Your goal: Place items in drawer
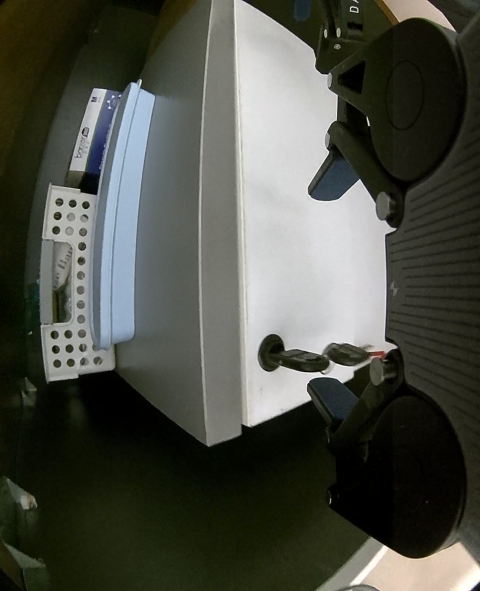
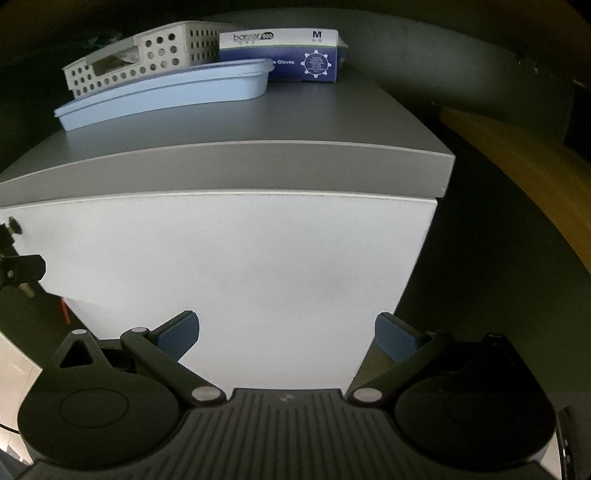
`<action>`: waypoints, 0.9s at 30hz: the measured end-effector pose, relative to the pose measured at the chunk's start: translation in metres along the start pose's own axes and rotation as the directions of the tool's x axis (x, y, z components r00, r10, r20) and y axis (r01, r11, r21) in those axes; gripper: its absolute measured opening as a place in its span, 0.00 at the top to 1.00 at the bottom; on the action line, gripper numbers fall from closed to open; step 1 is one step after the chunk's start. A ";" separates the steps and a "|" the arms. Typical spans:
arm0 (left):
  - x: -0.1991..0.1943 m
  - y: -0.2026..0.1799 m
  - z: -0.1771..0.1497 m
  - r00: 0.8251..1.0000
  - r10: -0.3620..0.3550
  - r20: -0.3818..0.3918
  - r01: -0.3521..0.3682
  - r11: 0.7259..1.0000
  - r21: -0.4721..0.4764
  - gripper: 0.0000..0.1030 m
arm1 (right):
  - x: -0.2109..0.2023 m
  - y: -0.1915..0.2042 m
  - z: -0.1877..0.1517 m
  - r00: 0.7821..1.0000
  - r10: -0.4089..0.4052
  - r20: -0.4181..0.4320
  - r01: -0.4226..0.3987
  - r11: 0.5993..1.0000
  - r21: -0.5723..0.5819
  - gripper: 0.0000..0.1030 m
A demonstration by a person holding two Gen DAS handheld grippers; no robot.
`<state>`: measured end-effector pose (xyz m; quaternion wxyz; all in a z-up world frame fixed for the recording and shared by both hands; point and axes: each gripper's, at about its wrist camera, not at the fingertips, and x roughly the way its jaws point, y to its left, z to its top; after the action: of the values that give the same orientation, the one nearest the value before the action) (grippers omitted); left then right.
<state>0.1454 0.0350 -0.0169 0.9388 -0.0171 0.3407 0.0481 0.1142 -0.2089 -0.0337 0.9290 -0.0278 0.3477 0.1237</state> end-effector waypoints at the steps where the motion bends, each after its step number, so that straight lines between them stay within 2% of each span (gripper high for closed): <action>1: -0.003 0.000 -0.001 1.000 0.001 0.000 -0.001 1.000 -0.001 0.00 | -0.002 0.000 -0.001 1.000 0.001 0.002 -0.001 1.000 -0.002 0.00; 8: -0.024 -0.001 -0.012 1.000 0.012 -0.001 -0.012 1.000 0.003 0.00 | -0.007 0.001 0.007 1.000 0.009 0.008 -0.009 1.000 -0.003 0.00; 19: -0.056 -0.003 -0.030 0.999 0.044 0.003 -0.044 0.999 0.021 0.00 | -0.029 -0.001 -0.006 1.000 0.018 0.017 -0.017 1.000 -0.019 0.00; 27: -0.073 -0.001 -0.041 0.997 0.073 -0.005 -0.073 0.997 -0.018 0.00 | -0.048 0.002 -0.012 0.999 0.020 0.034 -0.019 0.999 -0.034 0.00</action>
<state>0.0637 0.0260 -0.0016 0.9354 -0.0131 0.3427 0.0854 0.0712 -0.2190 -0.0117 0.9330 -0.0380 0.3298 0.1390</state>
